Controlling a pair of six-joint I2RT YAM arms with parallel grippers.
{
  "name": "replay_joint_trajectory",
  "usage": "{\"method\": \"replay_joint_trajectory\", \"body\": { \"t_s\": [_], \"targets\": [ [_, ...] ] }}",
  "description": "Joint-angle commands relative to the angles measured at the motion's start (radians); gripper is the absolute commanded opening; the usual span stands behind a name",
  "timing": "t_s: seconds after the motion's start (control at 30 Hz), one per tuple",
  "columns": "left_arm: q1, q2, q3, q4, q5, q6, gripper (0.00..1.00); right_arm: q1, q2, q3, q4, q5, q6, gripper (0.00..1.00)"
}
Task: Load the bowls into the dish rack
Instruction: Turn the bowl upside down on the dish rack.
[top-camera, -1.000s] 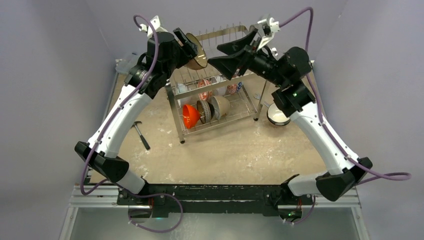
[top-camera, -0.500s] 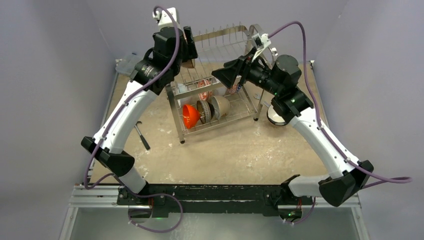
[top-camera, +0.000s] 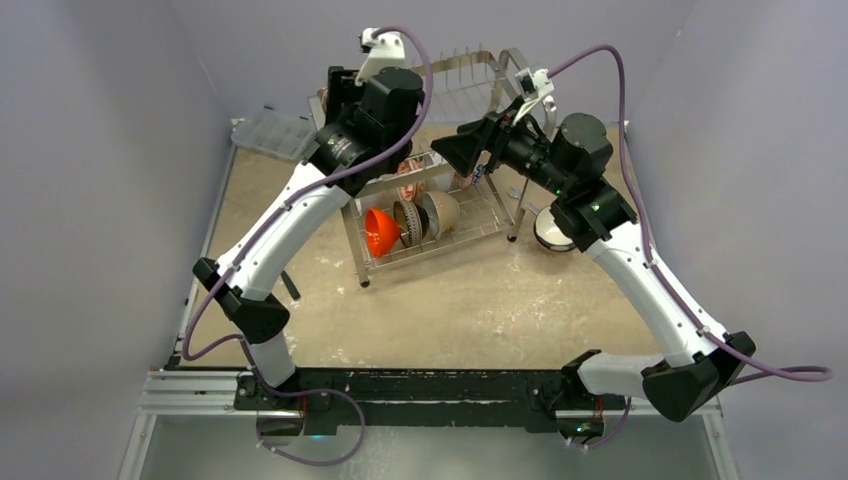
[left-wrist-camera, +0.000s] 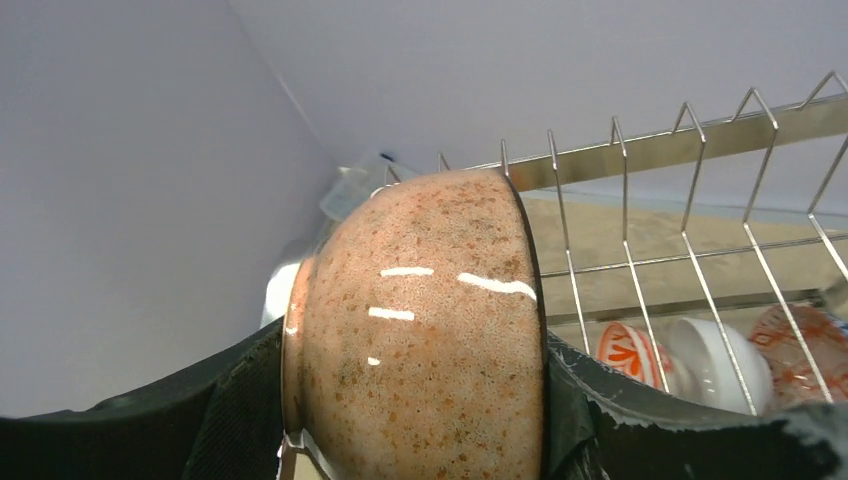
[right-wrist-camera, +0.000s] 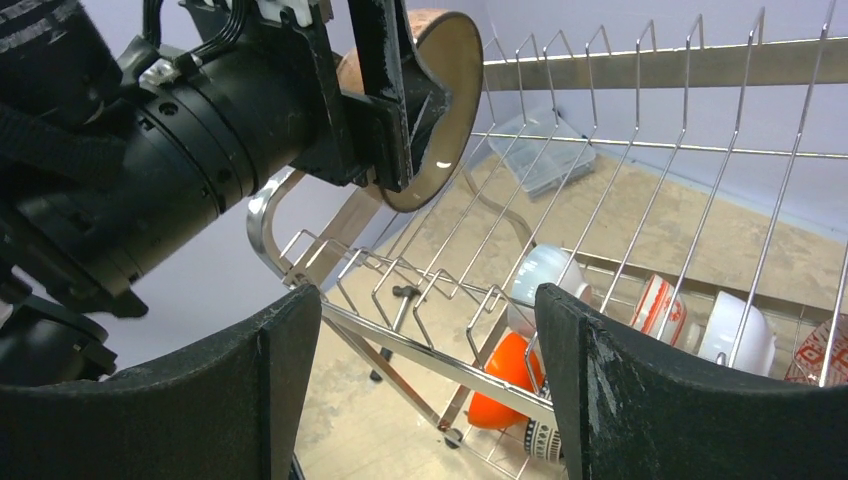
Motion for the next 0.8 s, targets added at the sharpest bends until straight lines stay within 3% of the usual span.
{"method": "replay_joint_trajectory", "body": {
  "t_s": [0.0, 0.17, 0.23, 0.47, 0.67, 0.77],
  "targets": [
    [-0.056, -0.017, 0.014, 0.186, -0.248, 0.235, 0.0, -0.004, -0.035, 0.001, 0.001, 0.034, -0.002, 0.8],
    [-0.108, -0.007, -0.09, 0.395, -0.326, 0.446, 0.0, -0.006, -0.035, 0.001, -0.006, 0.035, -0.004, 0.8],
    [-0.114, 0.005, -0.103, 0.41, -0.329, 0.477, 0.0, -0.006, -0.038, 0.0, -0.01, 0.036, -0.004, 0.8],
    [-0.124, 0.035, -0.102, 0.397, -0.306, 0.475, 0.0, -0.008, -0.044, -0.002, -0.019, 0.036, -0.007, 0.81],
    [-0.143, 0.053, -0.065, 0.374, -0.274, 0.445, 0.12, -0.011, -0.038, 0.005, -0.029, 0.041, -0.01, 0.81],
    [-0.147, 0.069, 0.005, 0.262, -0.206, 0.336, 0.21, -0.012, -0.035, 0.01, -0.031, 0.039, -0.011, 0.81]
  ]
}}
